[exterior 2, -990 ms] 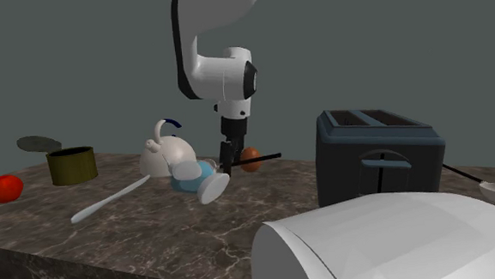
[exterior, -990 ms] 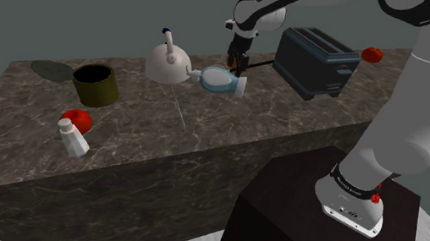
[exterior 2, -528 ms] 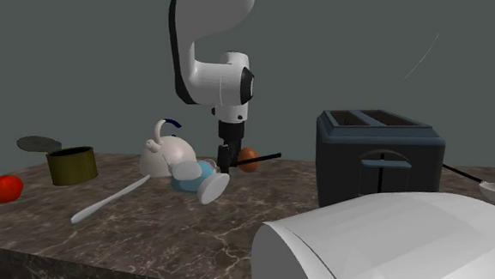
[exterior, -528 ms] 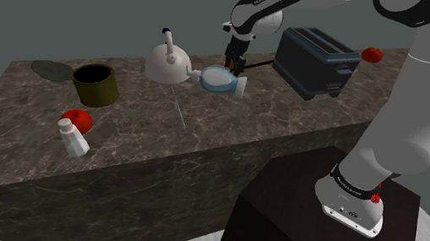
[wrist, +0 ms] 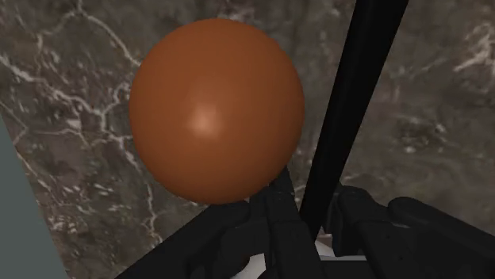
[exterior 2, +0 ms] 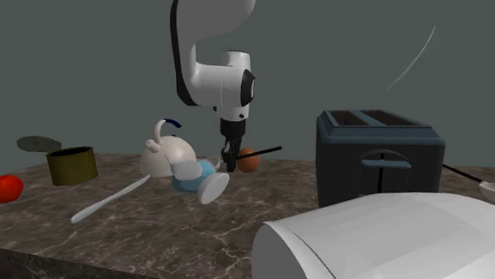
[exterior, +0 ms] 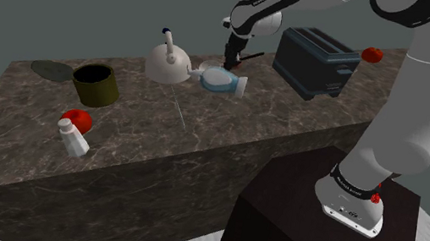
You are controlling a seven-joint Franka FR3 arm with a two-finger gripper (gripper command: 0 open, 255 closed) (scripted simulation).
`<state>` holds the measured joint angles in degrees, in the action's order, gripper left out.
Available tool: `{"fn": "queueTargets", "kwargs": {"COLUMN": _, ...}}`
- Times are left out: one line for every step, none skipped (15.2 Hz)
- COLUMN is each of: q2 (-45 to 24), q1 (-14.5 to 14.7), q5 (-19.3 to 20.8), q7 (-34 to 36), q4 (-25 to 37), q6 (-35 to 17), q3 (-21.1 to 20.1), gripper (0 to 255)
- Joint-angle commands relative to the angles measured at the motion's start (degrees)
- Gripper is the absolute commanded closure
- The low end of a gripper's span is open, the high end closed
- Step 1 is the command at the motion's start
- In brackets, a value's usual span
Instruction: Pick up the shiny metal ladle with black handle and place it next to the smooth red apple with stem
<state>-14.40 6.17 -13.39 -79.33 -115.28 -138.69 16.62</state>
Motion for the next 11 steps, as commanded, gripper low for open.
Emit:
{"fn": "queueTargets", "kwargs": {"q2": -1.49, "q1": -0.35, "q5": -0.2, "q7": -0.02, "q4": -0.49, "q6": 5.9, "q3": 0.23, "gripper": 255}}
{"fn": "queueTargets", "kwargs": {"q2": -1.55, "q1": -0.38, "q5": -0.1, "q7": 0.02, "q4": 0.11, "q6": 6.49, "q3": 0.27, "gripper": 255}}
{"fn": "queueTargets", "kwargs": {"q2": -1.46, "q1": 0.19, "q5": 0.43, "q7": 1.19, "q4": 0.94, "q6": 7.29, "q3": 0.19, "gripper": 255}}
{"fn": "queueTargets", "kwargs": {"q2": 0.56, "q1": 0.81, "q5": 1.15, "q7": 1.86, "q4": -1.58, "q6": 6.64, "q3": 0.31, "gripper": 255}}
{"fn": "queueTargets", "kwargs": {"q2": 0.64, "q1": 0.71, "q5": 1.19, "q7": 1.77, "q4": -1.31, "q6": 6.97, "q3": 0.38, "gripper": 255}}
{"fn": "queueTargets", "kwargs": {"q2": 0.33, "q1": 0.09, "q5": 0.69, "q7": 0.9, "q4": -0.87, "q6": 7.23, "q3": 0.42, "gripper": 255}}
{"fn": "queueTargets", "kwargs": {"q2": 0.77, "q1": 0.13, "q5": 0.96, "q7": 1.12, "q4": -0.63, "q6": 7.88, "q3": 0.49, "gripper": 255}}
{"fn": "queueTargets", "kwargs": {"q2": 1.2, "q1": 0.17, "q5": 1.22, "q7": 1.35, "q4": -0.37, "q6": 8.53, "q3": 0.56, "gripper": 255}}
{"fn": "queueTargets", "kwargs": {"q2": 1.63, "q1": 0.21, "q5": 1.48, "q7": 1.56, "q4": -0.1, "q6": 9.18, "q3": 0.62, "gripper": 255}}
{"fn": "queueTargets", "kwargs": {"q2": 2.04, "q1": 0.25, "q5": 1.73, "q7": 1.77, "q4": 0.18, "q6": 9.84, "q3": 0.69, "gripper": 255}}
{"fn": "queueTargets", "kwargs": {"q2": 2.44, "q1": 0.29, "q5": 1.96, "q7": 1.98, "q4": 0.48, "q6": 10.5, "q3": 0.75, "gripper": 255}}
